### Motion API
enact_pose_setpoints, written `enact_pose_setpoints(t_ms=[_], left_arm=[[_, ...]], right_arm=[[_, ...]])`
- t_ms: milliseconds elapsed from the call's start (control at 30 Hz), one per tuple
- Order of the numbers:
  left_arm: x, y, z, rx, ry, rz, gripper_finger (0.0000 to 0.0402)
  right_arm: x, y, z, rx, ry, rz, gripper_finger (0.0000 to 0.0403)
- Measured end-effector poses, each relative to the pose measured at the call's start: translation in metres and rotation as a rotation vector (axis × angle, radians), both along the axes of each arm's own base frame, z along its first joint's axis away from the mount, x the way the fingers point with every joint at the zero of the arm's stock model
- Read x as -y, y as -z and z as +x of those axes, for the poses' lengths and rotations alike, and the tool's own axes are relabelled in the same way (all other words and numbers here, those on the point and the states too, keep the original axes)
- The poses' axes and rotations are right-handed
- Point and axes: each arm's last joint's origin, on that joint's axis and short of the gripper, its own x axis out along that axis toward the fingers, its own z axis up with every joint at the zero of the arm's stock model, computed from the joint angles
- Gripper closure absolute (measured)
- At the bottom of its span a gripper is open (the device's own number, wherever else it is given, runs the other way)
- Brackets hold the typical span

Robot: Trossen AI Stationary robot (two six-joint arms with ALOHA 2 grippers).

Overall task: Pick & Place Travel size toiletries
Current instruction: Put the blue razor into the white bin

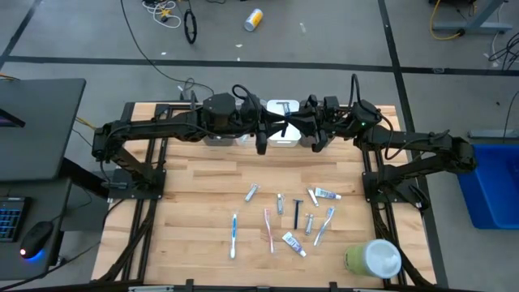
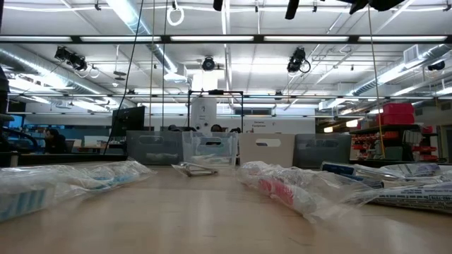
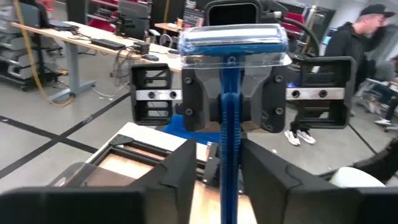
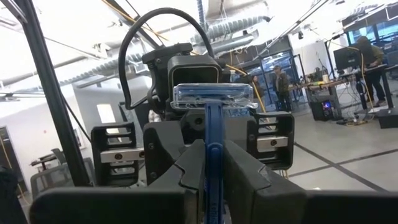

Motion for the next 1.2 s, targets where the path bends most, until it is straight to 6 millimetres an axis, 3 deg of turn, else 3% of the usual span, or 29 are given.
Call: enact_pose_setpoints(t_ms=[200, 400, 767, 967, 1200], left_arm=[[-0.003, -0.002, -0.003, -0.003, -0.015, -0.002, 0.0205], [-0.004, -0.011, -0.018, -0.023, -0.029, -0.005, 0.0188], [0.000, -0.043, -0.061, 0.034, -0.076, 0.030, 0.0220], [0.001, -0.054, -0.075, 0.073, -0.109, 0.041, 0.0250], [0.002, -0.055, -0.076, 0.074, -0.109, 0.041, 0.0276]], right_arm=[[0.002, -0.002, -0.002, 0.016, -0.013, -0.012, 0.0358], [0.003, -0.007, -0.007, 0.041, -0.014, -0.020, 0.0358], [0.016, -0.013, -0.025, 0.022, 0.062, -0.018, 0.0359], [0.040, 0.001, -0.027, -0.112, 0.174, -0.003, 0.0359], [0.068, 0.019, -0.027, -0.231, 0.272, 0.023, 0.0359]])
